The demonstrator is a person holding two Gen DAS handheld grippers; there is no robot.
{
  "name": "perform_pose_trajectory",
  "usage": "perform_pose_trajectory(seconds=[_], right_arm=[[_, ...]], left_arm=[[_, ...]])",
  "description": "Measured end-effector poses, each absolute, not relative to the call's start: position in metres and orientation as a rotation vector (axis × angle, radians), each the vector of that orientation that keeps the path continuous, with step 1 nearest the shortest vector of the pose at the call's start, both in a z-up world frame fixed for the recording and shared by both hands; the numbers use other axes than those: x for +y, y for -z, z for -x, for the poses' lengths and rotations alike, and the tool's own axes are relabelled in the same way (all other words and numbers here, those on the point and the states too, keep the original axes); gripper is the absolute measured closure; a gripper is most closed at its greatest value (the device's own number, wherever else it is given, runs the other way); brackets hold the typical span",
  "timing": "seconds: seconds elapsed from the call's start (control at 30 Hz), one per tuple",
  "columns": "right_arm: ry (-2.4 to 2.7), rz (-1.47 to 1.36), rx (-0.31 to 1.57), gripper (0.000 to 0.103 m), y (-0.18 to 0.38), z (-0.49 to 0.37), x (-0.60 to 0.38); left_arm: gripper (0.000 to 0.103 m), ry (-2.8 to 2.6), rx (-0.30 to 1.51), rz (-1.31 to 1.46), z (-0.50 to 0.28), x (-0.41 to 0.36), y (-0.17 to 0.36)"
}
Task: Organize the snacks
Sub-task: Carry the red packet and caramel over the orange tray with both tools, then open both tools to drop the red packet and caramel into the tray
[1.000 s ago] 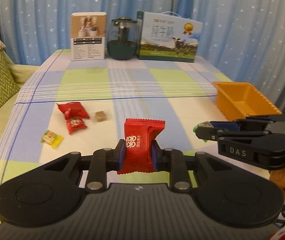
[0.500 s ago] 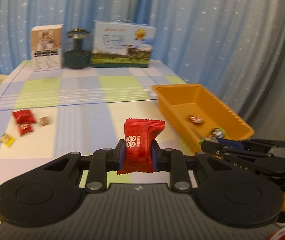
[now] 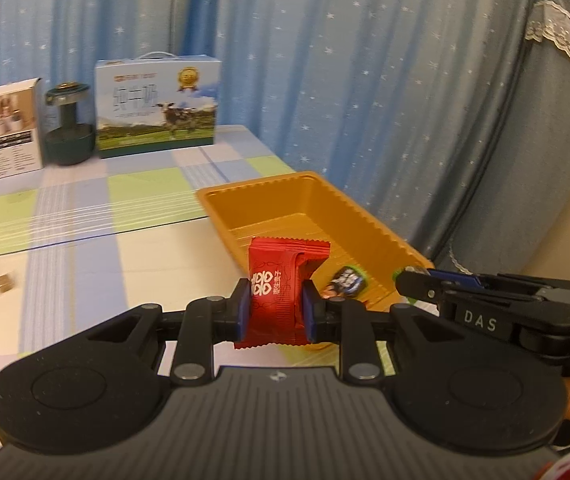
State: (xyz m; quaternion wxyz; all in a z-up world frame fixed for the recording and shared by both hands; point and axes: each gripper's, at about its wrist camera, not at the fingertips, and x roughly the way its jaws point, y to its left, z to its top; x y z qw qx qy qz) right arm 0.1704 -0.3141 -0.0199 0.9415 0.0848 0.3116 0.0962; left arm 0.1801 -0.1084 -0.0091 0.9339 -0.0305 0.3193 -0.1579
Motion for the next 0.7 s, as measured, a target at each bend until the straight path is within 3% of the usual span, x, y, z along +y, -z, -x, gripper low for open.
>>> perform_pose_trajectory(seconds=[0.7], right_arm=[[-0.148, -0.200, 0.632, 0.078, 0.037, -0.231, -0.369]], left_arm=[[0.079, 0.404, 0.721, 0.016, -0.250, -0.175, 0.043]])
